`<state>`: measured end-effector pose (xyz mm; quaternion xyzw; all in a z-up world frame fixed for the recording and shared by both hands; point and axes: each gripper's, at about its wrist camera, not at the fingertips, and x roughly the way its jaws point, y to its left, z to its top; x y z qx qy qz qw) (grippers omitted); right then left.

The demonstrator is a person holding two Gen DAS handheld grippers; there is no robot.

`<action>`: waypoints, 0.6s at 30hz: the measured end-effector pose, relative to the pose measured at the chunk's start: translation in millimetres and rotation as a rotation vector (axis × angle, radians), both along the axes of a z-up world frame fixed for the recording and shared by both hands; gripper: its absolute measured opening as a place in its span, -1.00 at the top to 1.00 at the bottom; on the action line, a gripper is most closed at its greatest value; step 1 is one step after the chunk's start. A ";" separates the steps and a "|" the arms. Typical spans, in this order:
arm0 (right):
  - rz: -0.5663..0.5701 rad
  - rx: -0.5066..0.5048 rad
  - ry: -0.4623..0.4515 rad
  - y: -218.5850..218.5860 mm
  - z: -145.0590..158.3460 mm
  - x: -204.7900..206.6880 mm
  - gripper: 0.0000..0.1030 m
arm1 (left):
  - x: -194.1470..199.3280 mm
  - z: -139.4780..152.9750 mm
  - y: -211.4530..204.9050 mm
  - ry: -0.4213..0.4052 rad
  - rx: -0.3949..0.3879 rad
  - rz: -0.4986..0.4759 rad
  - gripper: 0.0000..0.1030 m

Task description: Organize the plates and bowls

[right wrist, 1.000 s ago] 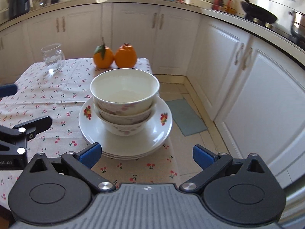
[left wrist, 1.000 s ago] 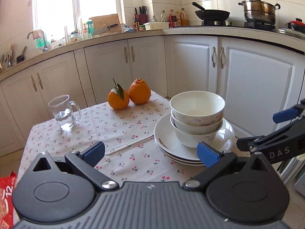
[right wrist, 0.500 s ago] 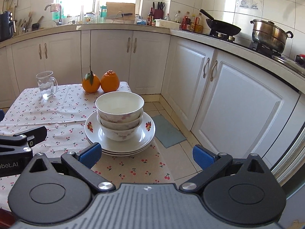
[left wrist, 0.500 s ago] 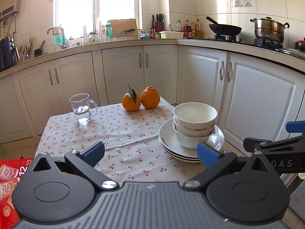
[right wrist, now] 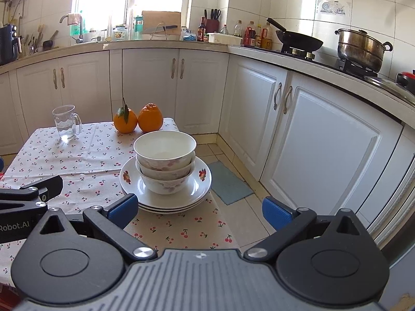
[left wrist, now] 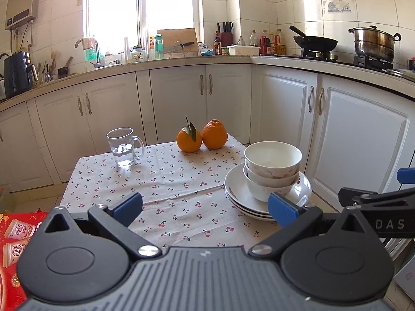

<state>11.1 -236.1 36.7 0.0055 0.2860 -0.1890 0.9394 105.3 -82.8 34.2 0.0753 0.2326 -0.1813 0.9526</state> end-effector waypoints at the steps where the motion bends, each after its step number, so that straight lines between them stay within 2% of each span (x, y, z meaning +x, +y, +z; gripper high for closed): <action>1: 0.000 0.000 -0.001 0.2 0.2 -0.1 -1.00 | 0.0 -0.3 0.1 0.001 0.000 0.003 -0.99; 18: -0.009 -0.015 -0.004 1.3 -0.2 -0.7 -1.00 | 1.3 0.4 -1.1 0.002 0.003 0.004 -0.99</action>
